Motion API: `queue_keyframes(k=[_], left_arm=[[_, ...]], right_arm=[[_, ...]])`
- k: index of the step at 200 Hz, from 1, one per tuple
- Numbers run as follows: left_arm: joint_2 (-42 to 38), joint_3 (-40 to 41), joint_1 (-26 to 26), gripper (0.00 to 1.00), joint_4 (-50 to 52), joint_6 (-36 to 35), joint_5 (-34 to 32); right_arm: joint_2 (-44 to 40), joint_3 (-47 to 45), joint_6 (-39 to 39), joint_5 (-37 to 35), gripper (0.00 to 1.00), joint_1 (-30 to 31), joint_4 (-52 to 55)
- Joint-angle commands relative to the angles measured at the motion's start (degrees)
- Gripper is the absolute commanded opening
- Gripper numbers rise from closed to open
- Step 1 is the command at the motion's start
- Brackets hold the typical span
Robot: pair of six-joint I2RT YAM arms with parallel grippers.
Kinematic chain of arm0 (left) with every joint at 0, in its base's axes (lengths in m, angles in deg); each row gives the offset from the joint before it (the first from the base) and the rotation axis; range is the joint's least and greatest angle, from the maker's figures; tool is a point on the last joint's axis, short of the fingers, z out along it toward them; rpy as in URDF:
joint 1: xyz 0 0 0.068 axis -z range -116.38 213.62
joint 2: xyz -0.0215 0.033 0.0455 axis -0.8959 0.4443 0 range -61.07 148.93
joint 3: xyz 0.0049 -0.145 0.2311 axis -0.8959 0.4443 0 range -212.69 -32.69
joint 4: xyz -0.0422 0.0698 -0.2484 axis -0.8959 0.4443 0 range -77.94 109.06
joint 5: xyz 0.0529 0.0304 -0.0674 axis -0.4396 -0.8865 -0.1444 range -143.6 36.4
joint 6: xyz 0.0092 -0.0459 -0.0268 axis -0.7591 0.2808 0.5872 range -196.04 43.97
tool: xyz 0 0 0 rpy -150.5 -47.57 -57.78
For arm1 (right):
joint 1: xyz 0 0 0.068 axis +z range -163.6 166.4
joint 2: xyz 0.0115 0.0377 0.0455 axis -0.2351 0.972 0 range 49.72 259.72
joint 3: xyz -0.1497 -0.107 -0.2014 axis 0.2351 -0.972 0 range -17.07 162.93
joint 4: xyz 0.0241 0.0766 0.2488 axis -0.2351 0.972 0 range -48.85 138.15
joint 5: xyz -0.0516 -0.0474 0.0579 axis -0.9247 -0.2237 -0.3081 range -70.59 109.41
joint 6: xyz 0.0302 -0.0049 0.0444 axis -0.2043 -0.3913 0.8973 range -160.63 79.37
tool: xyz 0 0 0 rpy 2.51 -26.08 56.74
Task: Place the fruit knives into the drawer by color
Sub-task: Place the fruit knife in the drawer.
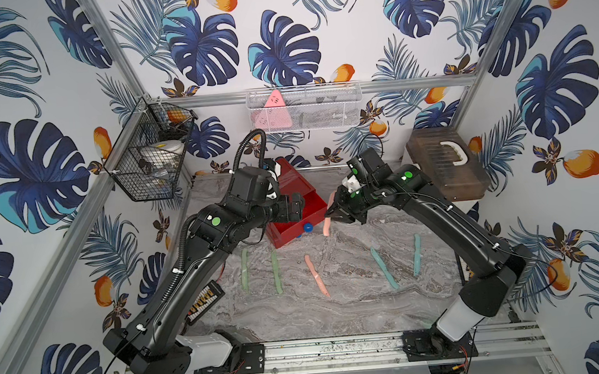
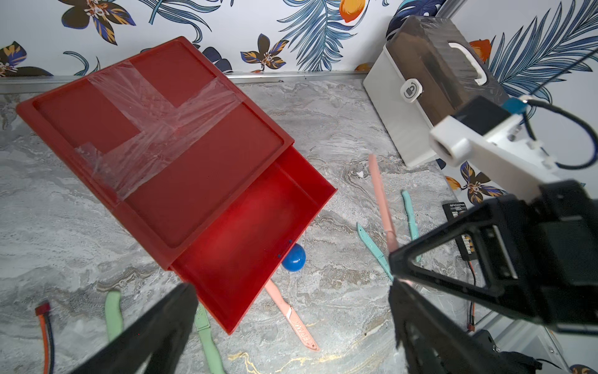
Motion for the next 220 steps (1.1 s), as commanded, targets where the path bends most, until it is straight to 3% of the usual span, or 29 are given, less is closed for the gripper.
queue_keyframes(k=[1, 30, 77, 157, 162, 176, 190, 220], left_arm=[[-1.21, 1.21, -0.08, 0.99, -0.56, -0.18, -1.20], [-3.06, 3.96, -0.08, 0.99, -0.50, 0.23, -1.64], [-4.93, 6.15, -0.13, 0.99, 0.20, 0.13, -2.67], [-6.19, 9.19, -0.58, 0.99, -0.72, 1.15, -2.21], [-6.19, 9.34, -0.54, 0.99, -0.72, 1.10, -2.25], [-6.19, 9.26, -0.58, 0.99, -0.47, 0.93, -2.26], [-6.28, 9.16, -0.60, 0.99, -0.45, 0.86, -2.26], [-6.71, 9.68, -0.64, 0.99, 0.24, 0.79, -1.82]], right_arm=[[4.18, 5.60, 5.01, 3.75, 0.00, 0.53, -4.35], [9.06, 8.60, 8.71, 6.19, 0.00, 0.71, -6.41], [7.98, -3.65, 19.07, 10.17, 0.00, 0.71, -20.23], [10.53, -4.85, 20.31, 11.08, 0.00, -0.05, -26.67], [10.70, -4.85, 20.36, 11.11, 0.05, -0.08, -26.95], [10.64, -4.96, 20.54, 10.60, 0.40, -0.25, -27.89], [10.37, -5.35, 20.80, 10.62, 0.63, -0.38, -29.70], [9.18, -2.86, 16.08, 10.00, 0.68, -0.52, -25.96]])
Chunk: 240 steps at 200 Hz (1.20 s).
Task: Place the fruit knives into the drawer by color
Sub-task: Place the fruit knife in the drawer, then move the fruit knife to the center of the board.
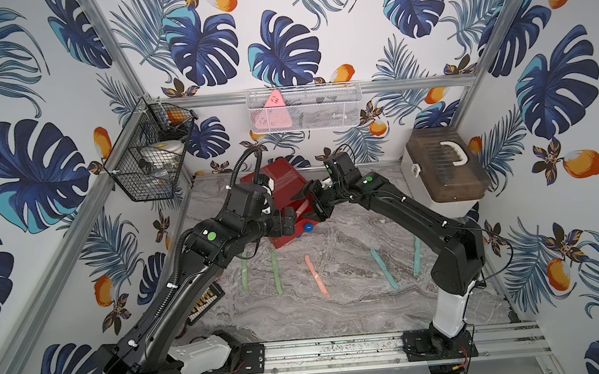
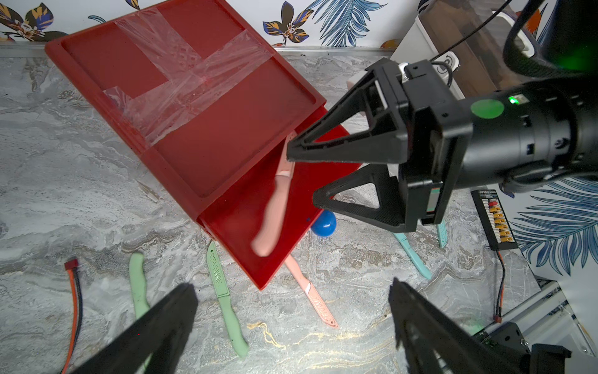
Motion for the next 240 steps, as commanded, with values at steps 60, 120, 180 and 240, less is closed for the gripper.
queue_keyframes(k=[60, 120, 180, 240], left_arm=[[-6.78, 9.23, 0.00, 0.99, 0.91, 1.54, 5.22], [-18.66, 26.56, 0.10, 0.99, -2.36, 4.43, 11.40], [-26.20, 34.98, 1.83, 0.99, -4.93, 9.78, 12.17], [-26.82, 34.20, 1.97, 0.99, -2.86, 10.30, 11.92]], right_arm=[[-17.01, -13.45, -27.45, -6.03, 0.75, 1.43, 8.10], [-26.85, -34.16, -38.67, -21.13, 0.82, 10.61, 7.14], [-17.50, -40.49, -40.21, -31.93, 0.82, 19.33, -0.22], [-5.21, -32.10, -43.50, -40.77, 0.73, 23.50, 0.14]])
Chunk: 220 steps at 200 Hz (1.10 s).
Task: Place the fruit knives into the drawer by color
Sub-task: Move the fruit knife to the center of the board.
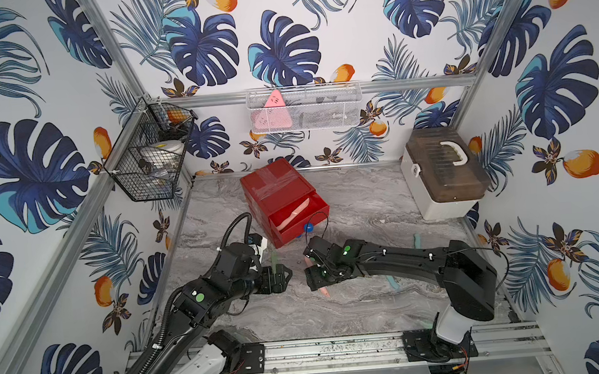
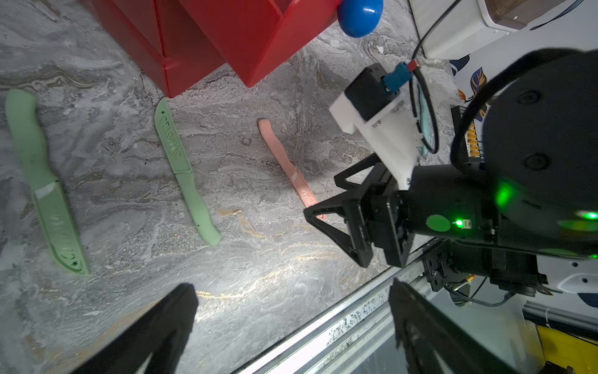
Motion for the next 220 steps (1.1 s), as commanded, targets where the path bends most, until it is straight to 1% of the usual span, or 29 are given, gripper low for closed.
queue_keyframes(k=[1, 32, 42, 69, 85, 99, 117, 132, 141, 157, 165, 197, 202, 220], left_arm=[[-0.60, -0.50, 0.10, 0.99, 0.01, 1.31, -0.32], [-1.26, -0.71, 0.05, 0.99, 0.84, 1.57, -0.32], [-1.22, -0.88, 0.09, 0.99, 1.09, 1.45, -0.30], [-0.83, -1.18, 0.06, 0.99, 1.48, 1.07, -0.05], [-0.53, -1.20, 0.08, 0.99, 1.48, 1.05, 0.21], [-0.30, -1.26, 0.11, 0.99, 1.25, 1.06, 0.47], [0.04, -1.62, 0.07, 0.99, 1.42, 0.56, 0.56], [0.19, -1.65, 0.08, 0.99, 1.39, 0.36, 0.66], [0.23, -1.88, 0.11, 0.99, 1.41, 0.18, 0.74], [0.57, -2.10, 0.13, 0.99, 1.21, -0.23, 1.30], [0.90, -2.23, 0.04, 0.99, 1.15, -0.48, 1.51], [2.77, -3.72, 0.14, 0.99, 0.59, -2.47, 2.32], [3.10, -3.89, 0.14, 0.99, 0.32, -2.74, 2.47], [4.92, -4.27, 0.27, 0.99, -1.69, -3.07, 3.17]], right_arm=[[2.49, 2.01, -2.08, -5.67, 0.73, 0.39, -0.21], [6.56, 3.96, -3.31, -8.62, 0.67, 0.48, 0.28], [7.68, 4.10, -3.70, -8.38, 0.65, 0.48, -0.36], [10.08, 4.75, -4.51, -8.76, 0.56, 0.36, -1.61], [11.14, 4.99, -4.67, -8.87, 0.54, 0.35, -2.18], [11.96, 5.11, -4.59, -9.18, 0.45, 0.30, -2.21], [12.76, 4.86, -4.42, -8.60, 0.42, 0.13, -2.24], [13.38, 4.20, -4.08, -8.19, 0.41, -0.20, -2.10], [13.51, 3.46, -3.81, -7.58, 0.37, -0.60, -2.26], [12.85, 1.22, -2.45, -6.62, 0.29, -1.95, -2.57], [12.08, -0.34, -1.67, -5.87, 0.27, -2.92, -3.08], [8.91, -3.27, -0.43, -4.92, 0.24, -7.55, -0.41], [8.28, -5.14, -0.53, -4.79, 0.23, -8.53, 0.03], [6.06, -7.56, -1.04, -4.33, 0.22, -12.75, 2.00]])
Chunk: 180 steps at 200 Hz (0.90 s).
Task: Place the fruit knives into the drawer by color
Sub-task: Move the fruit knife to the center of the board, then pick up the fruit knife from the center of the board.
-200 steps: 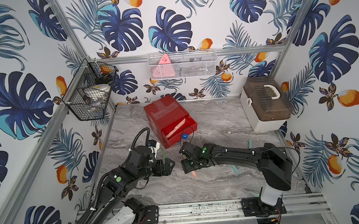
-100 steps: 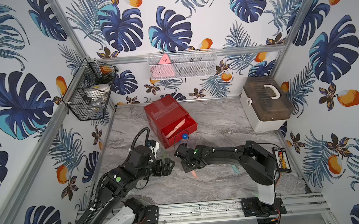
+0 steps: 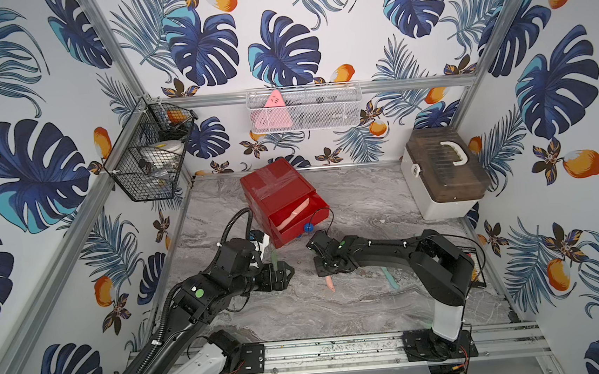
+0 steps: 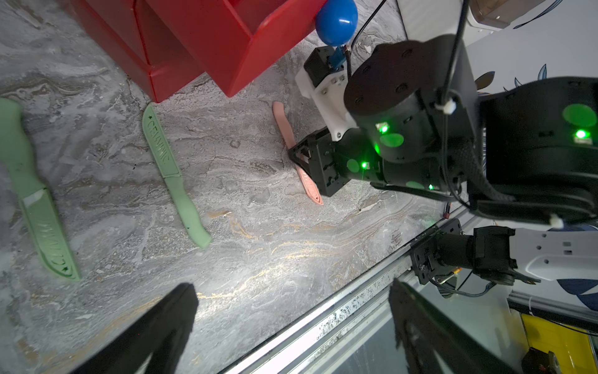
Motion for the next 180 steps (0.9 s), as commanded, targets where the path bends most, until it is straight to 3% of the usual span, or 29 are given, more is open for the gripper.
queue_keyframes(k=[1, 38, 61, 98, 128, 180], left_arm=[[1.78, -0.79, 0.20, 0.99, -2.63, -1.91, 1.44], [5.47, -1.09, 0.98, 0.99, -8.04, -1.08, 2.13], [8.06, -1.66, 1.99, 0.99, -10.58, -1.04, 2.36], [12.23, -2.35, 3.81, 0.99, -13.04, -1.30, 3.17], [12.69, -1.94, 4.21, 0.99, -14.39, -0.71, 3.44], [11.63, 0.08, 4.35, 0.99, -14.81, 0.28, 3.78]], right_arm=[[-1.16, -3.22, 0.73, 1.81, 0.22, -4.05, 9.71], [-3.79, -5.47, -3.26, 1.95, 0.21, -12.42, 14.41], [-3.02, -4.72, -6.33, 2.17, 0.22, -14.56, 16.52], [-1.60, -2.53, -6.99, 2.03, 0.46, -15.48, 19.43], [-1.27, -1.27, -6.77, 1.65, 0.46, -15.54, 19.79], [0.65, 0.37, -7.25, 2.72, 0.35, -15.54, 19.08]])
